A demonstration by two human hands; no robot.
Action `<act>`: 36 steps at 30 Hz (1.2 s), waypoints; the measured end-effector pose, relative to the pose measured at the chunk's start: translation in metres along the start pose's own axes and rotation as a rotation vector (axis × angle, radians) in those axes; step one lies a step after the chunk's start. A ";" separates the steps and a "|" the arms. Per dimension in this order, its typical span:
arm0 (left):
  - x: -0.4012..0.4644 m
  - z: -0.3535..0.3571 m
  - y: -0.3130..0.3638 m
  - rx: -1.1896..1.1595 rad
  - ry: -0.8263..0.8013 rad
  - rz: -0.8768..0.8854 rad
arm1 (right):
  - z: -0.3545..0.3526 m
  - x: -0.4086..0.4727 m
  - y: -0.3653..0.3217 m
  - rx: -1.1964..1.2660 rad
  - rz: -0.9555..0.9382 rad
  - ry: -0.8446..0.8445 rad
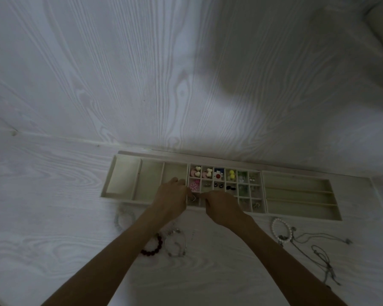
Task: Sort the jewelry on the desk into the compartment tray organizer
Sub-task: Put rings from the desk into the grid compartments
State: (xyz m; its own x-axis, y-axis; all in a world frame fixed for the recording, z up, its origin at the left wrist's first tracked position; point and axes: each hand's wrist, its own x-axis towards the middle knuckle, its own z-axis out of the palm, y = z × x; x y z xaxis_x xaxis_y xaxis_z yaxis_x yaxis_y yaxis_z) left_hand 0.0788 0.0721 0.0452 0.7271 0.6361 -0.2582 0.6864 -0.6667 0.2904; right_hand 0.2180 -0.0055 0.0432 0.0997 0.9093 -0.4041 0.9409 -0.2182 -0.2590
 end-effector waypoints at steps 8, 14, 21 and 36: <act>-0.003 0.001 -0.004 -0.026 0.009 -0.026 | 0.003 0.007 -0.008 0.153 0.028 -0.107; -0.001 -0.002 -0.004 -0.012 -0.029 0.015 | -0.007 0.004 0.002 0.429 0.110 -0.048; 0.006 0.003 0.008 0.237 -0.149 0.178 | -0.014 -0.012 0.022 0.460 0.198 0.007; -0.003 -0.006 0.017 0.622 -0.179 0.333 | -0.017 -0.021 0.009 0.219 0.074 -0.019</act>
State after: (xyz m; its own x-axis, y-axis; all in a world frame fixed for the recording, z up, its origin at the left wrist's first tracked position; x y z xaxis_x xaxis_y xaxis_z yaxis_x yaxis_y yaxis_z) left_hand 0.0882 0.0616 0.0561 0.8531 0.3226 -0.4100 0.2694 -0.9454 -0.1834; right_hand 0.2296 -0.0205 0.0641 0.1579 0.8815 -0.4449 0.8384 -0.3578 -0.4113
